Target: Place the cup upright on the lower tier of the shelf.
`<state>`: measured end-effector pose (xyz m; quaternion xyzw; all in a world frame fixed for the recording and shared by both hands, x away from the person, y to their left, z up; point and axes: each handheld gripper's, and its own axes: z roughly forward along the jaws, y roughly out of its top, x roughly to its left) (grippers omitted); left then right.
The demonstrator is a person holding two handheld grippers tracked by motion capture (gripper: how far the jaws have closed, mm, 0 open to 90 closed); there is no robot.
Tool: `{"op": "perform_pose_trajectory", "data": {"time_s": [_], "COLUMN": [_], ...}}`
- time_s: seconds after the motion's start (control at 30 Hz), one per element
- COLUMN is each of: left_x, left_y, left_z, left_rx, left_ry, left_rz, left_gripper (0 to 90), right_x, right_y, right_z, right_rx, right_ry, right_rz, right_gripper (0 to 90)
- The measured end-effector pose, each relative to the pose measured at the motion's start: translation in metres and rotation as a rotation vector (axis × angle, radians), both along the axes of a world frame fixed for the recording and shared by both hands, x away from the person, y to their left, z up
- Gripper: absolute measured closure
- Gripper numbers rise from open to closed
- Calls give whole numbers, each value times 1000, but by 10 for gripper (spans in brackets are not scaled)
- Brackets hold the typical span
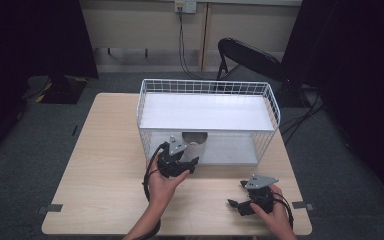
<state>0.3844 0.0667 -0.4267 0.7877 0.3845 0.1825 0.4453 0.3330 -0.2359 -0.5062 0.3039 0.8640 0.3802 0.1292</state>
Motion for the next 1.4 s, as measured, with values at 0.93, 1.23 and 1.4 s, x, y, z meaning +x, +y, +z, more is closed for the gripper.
{"op": "perform_pose_trajectory", "data": {"time_s": [0.93, 1.23, 1.4], "left_x": [-30, -36, -39], "left_y": [34, 52, 60], "left_z": [12, 9, 8], "left_rx": [-23, -14, -11], "left_ry": [28, 46, 46], "left_rz": [-222, -225, -242], "left_gripper": [160, 160, 161], "right_x": [1, 1, 1], "right_y": [0, 0, 0], "right_z": [0, 0, 0], "right_rx": [0, 0, 0], "right_ry": [-1, -1, 0], "right_rz": [5, 5, 5], "right_gripper": [142, 142, 142]}}
